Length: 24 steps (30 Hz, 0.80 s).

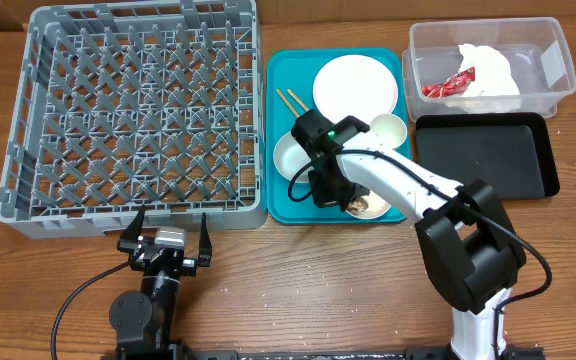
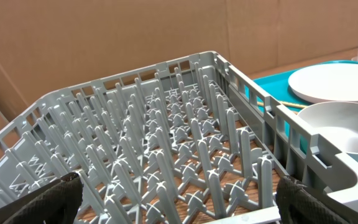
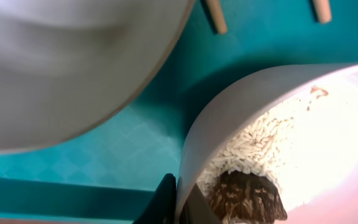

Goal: Sort waste into correct bins and load items into the dishwasher
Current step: 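Grasp the rim of the rice bowl with the right gripper, then carry the bowl over the black tray and tip out the rice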

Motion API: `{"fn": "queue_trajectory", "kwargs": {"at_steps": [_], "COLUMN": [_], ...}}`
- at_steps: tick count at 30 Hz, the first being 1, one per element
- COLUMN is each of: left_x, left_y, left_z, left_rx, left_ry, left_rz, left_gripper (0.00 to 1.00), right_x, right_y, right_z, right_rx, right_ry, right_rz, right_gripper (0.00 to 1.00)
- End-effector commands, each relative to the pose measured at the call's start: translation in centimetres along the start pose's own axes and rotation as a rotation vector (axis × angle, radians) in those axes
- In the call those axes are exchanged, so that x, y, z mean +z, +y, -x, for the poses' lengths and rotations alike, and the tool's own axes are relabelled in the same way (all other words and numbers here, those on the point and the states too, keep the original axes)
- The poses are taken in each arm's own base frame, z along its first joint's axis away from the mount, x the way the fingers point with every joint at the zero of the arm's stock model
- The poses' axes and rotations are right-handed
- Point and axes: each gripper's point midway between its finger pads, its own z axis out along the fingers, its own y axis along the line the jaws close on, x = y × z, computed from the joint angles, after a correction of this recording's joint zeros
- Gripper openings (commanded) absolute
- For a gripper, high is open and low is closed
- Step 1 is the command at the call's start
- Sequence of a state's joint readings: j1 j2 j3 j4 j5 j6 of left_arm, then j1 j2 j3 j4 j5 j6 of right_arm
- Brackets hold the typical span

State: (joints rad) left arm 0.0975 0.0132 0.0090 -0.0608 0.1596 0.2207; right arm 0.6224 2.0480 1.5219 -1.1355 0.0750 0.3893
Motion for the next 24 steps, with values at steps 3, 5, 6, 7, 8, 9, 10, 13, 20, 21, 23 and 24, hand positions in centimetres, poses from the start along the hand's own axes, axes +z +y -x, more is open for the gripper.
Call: {"fn": "queue_trajectory", "kwargs": {"at_steps": [3,5,6,7,8,9,10,13,20,21,23,24], "left_x": [0.0,0.0,0.0,0.0,0.0,0.0,0.0,0.0,0.0,0.0,0.0,0.0], "left_y": [-0.1,-0.1,-0.1,-0.1,-0.1,-0.1,-0.1,-0.1,-0.1,-0.1,-0.1,-0.1], "left_z": [-0.1,-0.1,-0.1,-0.1,-0.1,-0.1,-0.1,-0.1,-0.1,-0.1,-0.1,-0.1], "left_rx": [0.016,0.016,0.016,0.016,0.016,0.016,0.016,0.016,0.016,0.016,0.016,0.016], "left_ry": [-0.002,-0.002,-0.002,-0.002,-0.002,-0.002,-0.002,-0.002,-0.002,-0.002,-0.002,-0.002], "left_rz": [0.0,0.001,0.0,0.0,0.0,0.0,0.0,0.0,0.0,0.0,0.0,0.0], "left_gripper": [1.0,1.0,1.0,1.0,1.0,1.0,1.0,1.0,1.0,1.0,1.0,1.0], "right_x": [-6.0,-8.4,-9.0,-9.6,-10.1,-10.5,-10.7,-10.6,-9.4,-8.9,-8.3,-8.0], "right_y": [-0.8,-2.5,-3.3,-4.4,-5.5,-7.0,-9.0,-12.8,-19.4,-19.8,-20.0,-20.0], "right_z": [0.1,-0.1,-0.1,-0.3,-0.5,-0.8,-1.1,-0.4,3.1,3.4,3.6,3.7], "right_rx": [0.042,0.067,0.078,0.094,0.1,0.11,0.129,0.167,0.224,0.229,0.221,0.218], "right_ry": [-0.057,-0.083,-0.09,-0.093,-0.093,-0.083,-0.064,-0.065,-0.195,-0.204,-0.214,-0.218], "right_rz": [0.055,0.066,0.066,0.056,0.051,0.045,0.036,0.032,0.044,0.049,0.056,0.061], "right_gripper": [0.04,0.04,0.04,0.04,0.04,0.04,0.04,0.04,0.04,0.04,0.04,0.04]}}
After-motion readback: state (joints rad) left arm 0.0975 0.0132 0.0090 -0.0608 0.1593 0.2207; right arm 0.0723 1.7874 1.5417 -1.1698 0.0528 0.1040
